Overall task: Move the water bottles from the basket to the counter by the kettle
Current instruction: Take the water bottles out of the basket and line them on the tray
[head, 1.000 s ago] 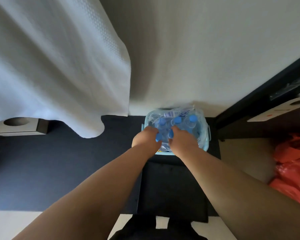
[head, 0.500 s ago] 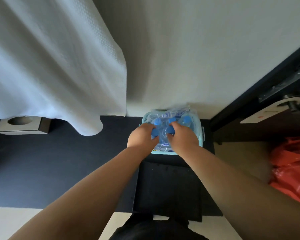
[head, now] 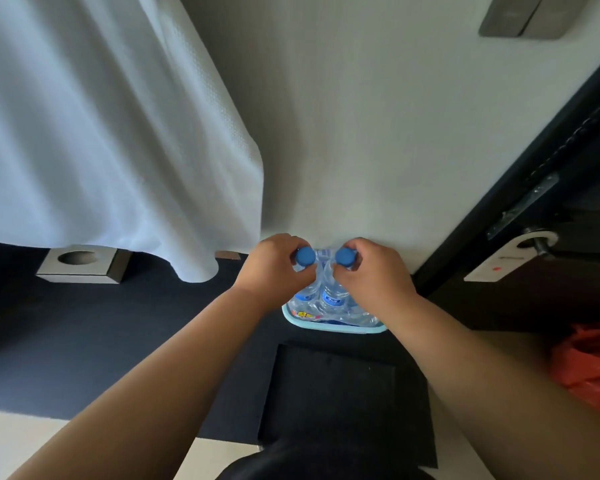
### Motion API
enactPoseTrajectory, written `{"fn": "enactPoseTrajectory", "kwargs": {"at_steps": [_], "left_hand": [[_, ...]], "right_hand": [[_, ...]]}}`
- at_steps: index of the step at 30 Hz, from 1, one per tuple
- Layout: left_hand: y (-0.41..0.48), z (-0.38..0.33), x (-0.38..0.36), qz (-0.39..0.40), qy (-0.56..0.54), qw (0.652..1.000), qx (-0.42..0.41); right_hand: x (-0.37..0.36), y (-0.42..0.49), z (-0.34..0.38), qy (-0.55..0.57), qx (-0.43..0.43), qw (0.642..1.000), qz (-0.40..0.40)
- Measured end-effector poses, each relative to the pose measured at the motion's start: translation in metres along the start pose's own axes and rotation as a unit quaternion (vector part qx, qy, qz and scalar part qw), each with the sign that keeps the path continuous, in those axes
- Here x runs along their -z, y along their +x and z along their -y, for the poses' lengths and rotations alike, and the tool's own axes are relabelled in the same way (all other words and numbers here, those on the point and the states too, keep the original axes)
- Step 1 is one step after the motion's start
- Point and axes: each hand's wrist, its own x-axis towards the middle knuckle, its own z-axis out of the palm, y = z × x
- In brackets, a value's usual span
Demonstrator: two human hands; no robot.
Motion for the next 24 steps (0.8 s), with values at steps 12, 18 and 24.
{"fn": "enactPoseTrajectory", "kwargs": {"at_steps": [12,18,24], "left_hand": [[-0.062,0.032,-0.053,0.133,-0.006,0.981,0.14],[-0.09,0.07,-0.098,0.212,0.004,0.955,0.21],[-0.103,0.117,-0.132,0.276,0.025,0.931,0.237]], "right_hand": [[-0.042,-0.054,-0.046,-0.005,-0.037,0.985,0.17],[-0.093,-0.077,-0.079,0.01,-0.125,0.96,0.252],[-0.142,-0.086,-0.099,0.003,-0.185,0.931,0.315]]}}
